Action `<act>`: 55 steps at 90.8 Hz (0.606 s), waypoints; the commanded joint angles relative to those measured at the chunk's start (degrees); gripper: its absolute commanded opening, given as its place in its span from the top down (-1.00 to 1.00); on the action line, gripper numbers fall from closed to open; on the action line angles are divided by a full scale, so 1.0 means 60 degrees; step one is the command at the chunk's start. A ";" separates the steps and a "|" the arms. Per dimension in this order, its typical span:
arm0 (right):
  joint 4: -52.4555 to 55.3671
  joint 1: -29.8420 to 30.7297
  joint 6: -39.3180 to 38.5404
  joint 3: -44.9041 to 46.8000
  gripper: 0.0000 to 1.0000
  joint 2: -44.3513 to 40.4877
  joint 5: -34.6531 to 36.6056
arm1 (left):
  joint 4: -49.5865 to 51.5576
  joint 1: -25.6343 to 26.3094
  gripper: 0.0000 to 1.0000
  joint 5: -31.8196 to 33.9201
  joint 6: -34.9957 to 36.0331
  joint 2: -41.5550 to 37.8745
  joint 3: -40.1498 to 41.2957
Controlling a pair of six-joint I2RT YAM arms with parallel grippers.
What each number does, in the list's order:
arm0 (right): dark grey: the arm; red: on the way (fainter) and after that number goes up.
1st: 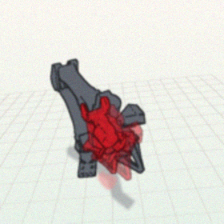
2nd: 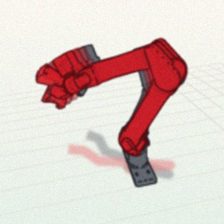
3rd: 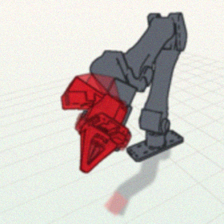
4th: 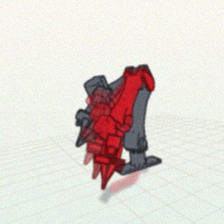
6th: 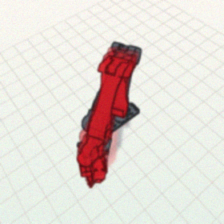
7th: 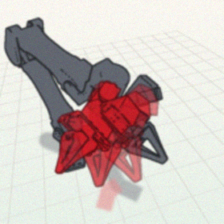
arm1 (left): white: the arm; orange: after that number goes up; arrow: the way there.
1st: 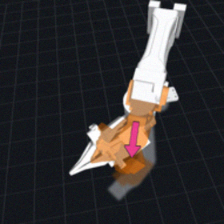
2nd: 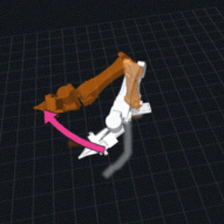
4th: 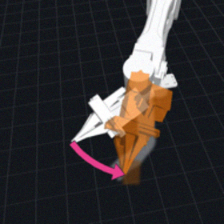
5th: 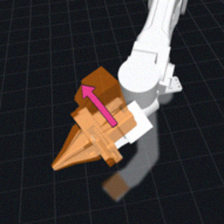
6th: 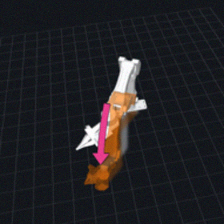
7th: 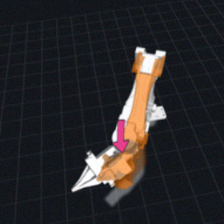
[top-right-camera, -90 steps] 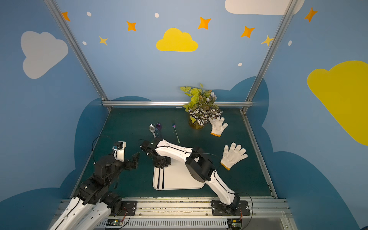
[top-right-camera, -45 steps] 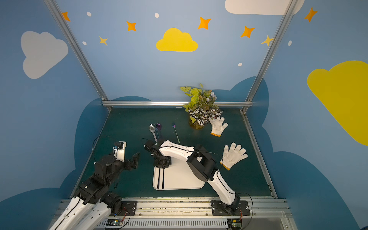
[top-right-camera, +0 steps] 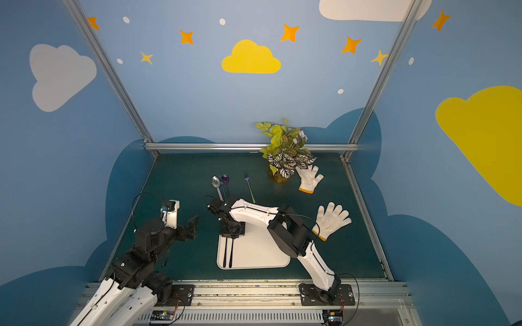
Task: Set the spoon and fork side by side
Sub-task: Place the spoon on the tray.
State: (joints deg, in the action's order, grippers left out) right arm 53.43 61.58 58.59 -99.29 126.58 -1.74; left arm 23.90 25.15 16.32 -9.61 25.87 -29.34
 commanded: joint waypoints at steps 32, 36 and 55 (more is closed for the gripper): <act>0.0877 0.0026 -0.0464 0.0013 0.90 0.0155 0.0259 | -0.0134 0.0024 -1.00 -0.0045 0.0026 0.0002 0.0115; 0.1064 0.0043 -0.0628 -0.0152 0.89 0.0215 0.0319 | -0.0142 0.0020 -1.00 -0.0046 0.0033 0.0010 0.0115; 0.1629 0.0113 -0.1021 -0.0558 0.88 0.0422 0.0485 | -0.0121 0.0014 -1.00 -0.0053 0.0027 -0.0008 0.0115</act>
State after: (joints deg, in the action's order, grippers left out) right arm 58.17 61.71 54.41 -101.38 127.50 0.03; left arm 23.90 25.15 16.32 -9.61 25.87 -29.34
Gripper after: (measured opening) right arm 0.072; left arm 1.000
